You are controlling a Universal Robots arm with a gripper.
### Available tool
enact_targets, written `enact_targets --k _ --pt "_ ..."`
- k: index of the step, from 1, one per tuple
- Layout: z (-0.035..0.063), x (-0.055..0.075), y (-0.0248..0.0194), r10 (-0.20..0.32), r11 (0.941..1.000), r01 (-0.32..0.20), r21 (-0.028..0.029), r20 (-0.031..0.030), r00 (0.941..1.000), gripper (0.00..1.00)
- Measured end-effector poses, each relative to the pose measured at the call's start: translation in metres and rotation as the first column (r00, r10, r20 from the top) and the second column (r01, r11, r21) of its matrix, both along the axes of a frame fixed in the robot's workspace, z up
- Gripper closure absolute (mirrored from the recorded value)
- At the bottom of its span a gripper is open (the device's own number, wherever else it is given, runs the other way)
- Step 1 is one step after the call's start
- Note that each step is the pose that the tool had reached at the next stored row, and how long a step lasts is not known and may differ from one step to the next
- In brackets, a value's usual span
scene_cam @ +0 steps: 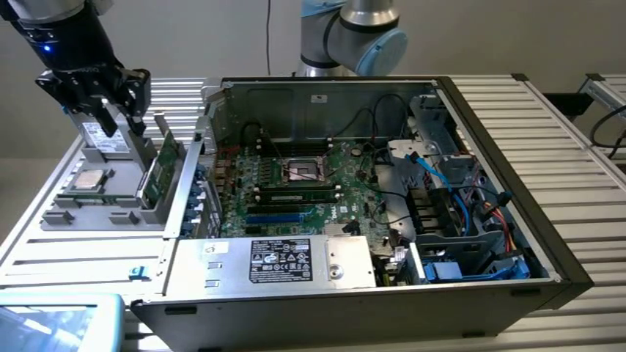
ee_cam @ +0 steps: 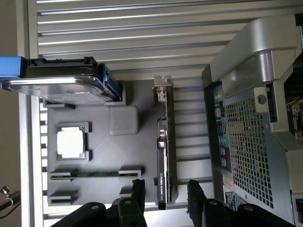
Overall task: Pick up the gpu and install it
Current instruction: 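Pick up the gpu and move the gpu toward the slot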
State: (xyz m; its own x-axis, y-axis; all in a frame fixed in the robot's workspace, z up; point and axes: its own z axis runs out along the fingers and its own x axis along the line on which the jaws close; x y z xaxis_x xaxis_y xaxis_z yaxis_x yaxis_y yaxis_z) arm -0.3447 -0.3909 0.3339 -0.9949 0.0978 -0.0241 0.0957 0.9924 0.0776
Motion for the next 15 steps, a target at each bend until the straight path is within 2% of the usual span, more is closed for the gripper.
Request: enact_targets --k 15 --pt "-0.0273 0.0 0.0016 0.0 1.0 0.0 0.0005 -0.0001 1.0 0.5"
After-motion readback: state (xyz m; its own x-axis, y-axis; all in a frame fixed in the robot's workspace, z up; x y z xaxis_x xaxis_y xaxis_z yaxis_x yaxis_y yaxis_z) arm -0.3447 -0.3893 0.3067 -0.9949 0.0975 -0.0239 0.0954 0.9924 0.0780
